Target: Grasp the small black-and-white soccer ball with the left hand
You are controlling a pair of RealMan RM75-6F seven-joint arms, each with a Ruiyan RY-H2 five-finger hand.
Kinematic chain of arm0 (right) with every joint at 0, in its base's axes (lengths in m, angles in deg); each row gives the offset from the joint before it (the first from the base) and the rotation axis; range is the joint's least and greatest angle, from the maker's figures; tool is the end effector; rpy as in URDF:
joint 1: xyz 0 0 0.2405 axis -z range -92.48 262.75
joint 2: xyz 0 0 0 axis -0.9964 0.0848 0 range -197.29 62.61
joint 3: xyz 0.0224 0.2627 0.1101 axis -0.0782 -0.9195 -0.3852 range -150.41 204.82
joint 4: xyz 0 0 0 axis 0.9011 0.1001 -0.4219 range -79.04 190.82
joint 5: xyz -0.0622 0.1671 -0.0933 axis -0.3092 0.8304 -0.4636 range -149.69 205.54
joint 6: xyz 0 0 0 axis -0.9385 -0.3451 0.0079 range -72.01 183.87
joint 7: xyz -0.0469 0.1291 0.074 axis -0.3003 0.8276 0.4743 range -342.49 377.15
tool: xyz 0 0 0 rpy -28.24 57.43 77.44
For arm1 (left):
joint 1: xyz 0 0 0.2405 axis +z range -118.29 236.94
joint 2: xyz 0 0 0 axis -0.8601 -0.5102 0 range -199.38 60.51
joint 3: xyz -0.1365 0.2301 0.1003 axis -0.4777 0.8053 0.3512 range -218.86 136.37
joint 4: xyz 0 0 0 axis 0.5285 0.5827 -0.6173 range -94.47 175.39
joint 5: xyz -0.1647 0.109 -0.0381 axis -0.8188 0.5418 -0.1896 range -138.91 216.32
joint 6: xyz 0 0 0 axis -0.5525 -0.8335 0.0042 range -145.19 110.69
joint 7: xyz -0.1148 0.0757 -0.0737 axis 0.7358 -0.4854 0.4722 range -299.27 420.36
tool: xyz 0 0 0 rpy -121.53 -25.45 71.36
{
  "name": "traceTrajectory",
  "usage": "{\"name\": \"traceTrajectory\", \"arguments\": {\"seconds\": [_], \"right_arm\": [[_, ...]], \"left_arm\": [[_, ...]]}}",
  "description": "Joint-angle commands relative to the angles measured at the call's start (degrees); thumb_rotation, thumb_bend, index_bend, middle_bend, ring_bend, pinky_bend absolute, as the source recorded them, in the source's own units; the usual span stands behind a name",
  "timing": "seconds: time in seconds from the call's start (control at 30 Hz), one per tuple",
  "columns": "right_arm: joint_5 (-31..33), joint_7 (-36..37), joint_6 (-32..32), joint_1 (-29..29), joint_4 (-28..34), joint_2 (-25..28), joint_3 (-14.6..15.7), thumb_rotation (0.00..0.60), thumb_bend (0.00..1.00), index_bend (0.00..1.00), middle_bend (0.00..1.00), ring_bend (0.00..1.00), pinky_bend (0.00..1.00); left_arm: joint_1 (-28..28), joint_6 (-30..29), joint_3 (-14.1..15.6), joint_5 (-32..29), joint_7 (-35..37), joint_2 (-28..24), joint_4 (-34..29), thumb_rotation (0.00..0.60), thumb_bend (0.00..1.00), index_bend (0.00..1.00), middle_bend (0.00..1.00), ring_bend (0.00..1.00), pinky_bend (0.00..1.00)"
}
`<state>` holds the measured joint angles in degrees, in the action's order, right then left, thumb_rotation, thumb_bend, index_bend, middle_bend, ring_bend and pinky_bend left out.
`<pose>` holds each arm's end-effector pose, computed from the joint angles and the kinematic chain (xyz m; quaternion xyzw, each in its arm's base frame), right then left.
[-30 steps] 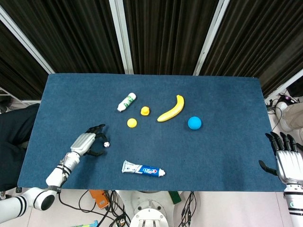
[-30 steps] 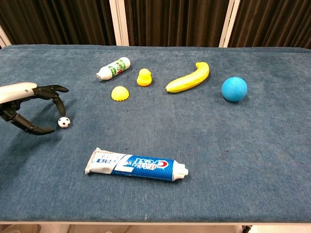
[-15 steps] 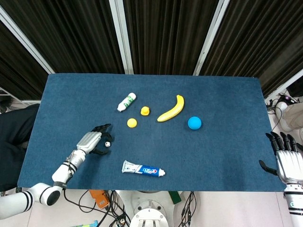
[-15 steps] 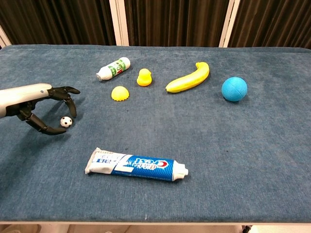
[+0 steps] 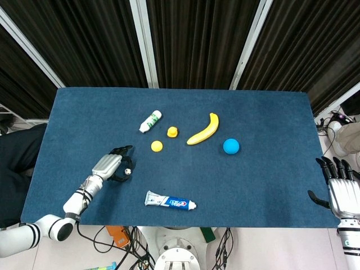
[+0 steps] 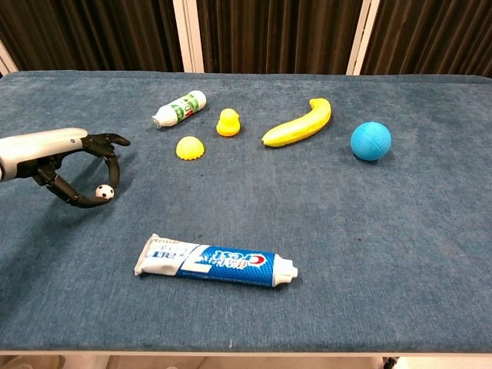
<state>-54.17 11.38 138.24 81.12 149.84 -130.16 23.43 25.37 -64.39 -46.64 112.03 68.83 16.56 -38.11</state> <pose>-0.3440 -0.1921 0.1847 0.5961 -0.3876 0.3356 0.6179 -0.2535 0.3355 -0.0155 -0.6925 -0.5347 -0.3427 0.3420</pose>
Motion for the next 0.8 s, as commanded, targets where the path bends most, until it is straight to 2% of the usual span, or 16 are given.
{"name": "traceTrajectory", "arguments": {"seconds": [0.03, 0.23, 0.53, 0.63, 0.8], "right_arm": [[-0.07, -0.04, 0.06, 0.03, 0.03, -0.01, 0.04, 0.6, 0.35, 0.17, 0.16, 0.08, 0.0], [0.0, -0.24, -0.01, 0.01, 0.07, -0.04, 0.06, 0.6, 0.35, 0.17, 0.16, 0.08, 0.0], [-0.05, -0.19, 0.07, 0.03, 0.11, -0.04, 0.06, 0.6, 0.35, 0.17, 0.16, 0.08, 0.0], [-0.12, -0.11, 0.07, 0.03, 0.13, -0.02, 0.09, 0.6, 0.35, 0.17, 0.16, 0.08, 0.0], [-0.16, -0.05, 0.02, 0.02, 0.19, 0.01, 0.14, 0.6, 0.35, 0.17, 0.16, 0.08, 0.0]], "left_arm": [[-0.21, 0.4, 0.12, -0.37, -0.3, 0.08, 0.54, 0.6, 0.27, 0.48, 0.03, 0.0, 0.06], [-0.58, 1.17, 0.19, -0.81, 0.05, 0.1, 1.33, 0.6, 0.28, 0.49, 0.03, 0.0, 0.06], [-0.74, 1.1, 0.44, -0.28, 0.4, -1.29, -0.31, 0.6, 0.34, 0.59, 0.1, 0.0, 0.06], [-0.87, 0.29, 0.24, 0.25, -0.76, -3.49, -3.28, 0.6, 0.35, 0.59, 0.1, 0.0, 0.06], [-2.09, 0.43, -1.13, -0.73, -4.59, -10.88, -14.28, 0.6, 0.35, 0.59, 0.1, 0.0, 0.06]]}}
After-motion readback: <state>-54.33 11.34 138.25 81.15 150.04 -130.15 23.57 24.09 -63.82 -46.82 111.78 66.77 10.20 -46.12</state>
